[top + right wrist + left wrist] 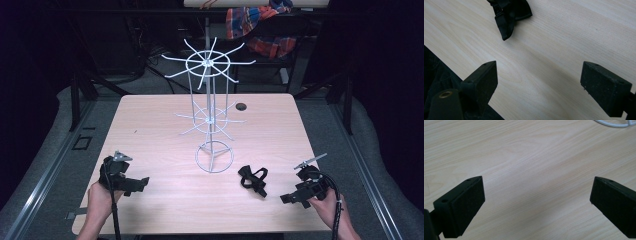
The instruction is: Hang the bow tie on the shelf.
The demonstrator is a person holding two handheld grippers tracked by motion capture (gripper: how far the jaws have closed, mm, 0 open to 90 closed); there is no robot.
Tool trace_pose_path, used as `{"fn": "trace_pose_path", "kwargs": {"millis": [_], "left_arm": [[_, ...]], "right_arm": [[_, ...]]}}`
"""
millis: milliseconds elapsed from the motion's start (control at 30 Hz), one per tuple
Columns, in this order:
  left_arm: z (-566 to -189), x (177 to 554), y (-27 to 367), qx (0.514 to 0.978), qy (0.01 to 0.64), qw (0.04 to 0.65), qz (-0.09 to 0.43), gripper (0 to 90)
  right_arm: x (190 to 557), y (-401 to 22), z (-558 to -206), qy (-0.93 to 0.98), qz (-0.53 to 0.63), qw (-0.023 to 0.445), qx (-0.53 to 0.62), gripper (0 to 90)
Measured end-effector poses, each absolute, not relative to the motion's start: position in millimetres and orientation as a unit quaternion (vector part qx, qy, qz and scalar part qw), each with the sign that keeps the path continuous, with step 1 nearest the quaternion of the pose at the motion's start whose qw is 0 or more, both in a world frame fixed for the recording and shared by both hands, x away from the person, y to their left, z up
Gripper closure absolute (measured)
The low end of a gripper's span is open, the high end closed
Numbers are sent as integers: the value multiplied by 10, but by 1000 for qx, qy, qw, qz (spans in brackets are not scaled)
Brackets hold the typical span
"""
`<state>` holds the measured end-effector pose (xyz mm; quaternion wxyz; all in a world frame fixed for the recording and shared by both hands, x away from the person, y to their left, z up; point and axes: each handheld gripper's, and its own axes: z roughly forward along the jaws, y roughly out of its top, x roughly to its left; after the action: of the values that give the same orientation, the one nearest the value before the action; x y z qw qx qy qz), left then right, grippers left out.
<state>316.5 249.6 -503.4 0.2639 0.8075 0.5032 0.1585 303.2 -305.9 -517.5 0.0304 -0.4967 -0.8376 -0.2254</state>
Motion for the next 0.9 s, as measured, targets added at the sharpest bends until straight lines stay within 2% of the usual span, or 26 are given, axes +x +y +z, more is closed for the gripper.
{"fn": "trace_pose_path", "kwargs": {"millis": [900], "left_arm": [[-5011,3148,2526,803,506,271,161,0]], "right_arm": [[3012,-2987,-5142,-841,-229,28,-490,141]]}}
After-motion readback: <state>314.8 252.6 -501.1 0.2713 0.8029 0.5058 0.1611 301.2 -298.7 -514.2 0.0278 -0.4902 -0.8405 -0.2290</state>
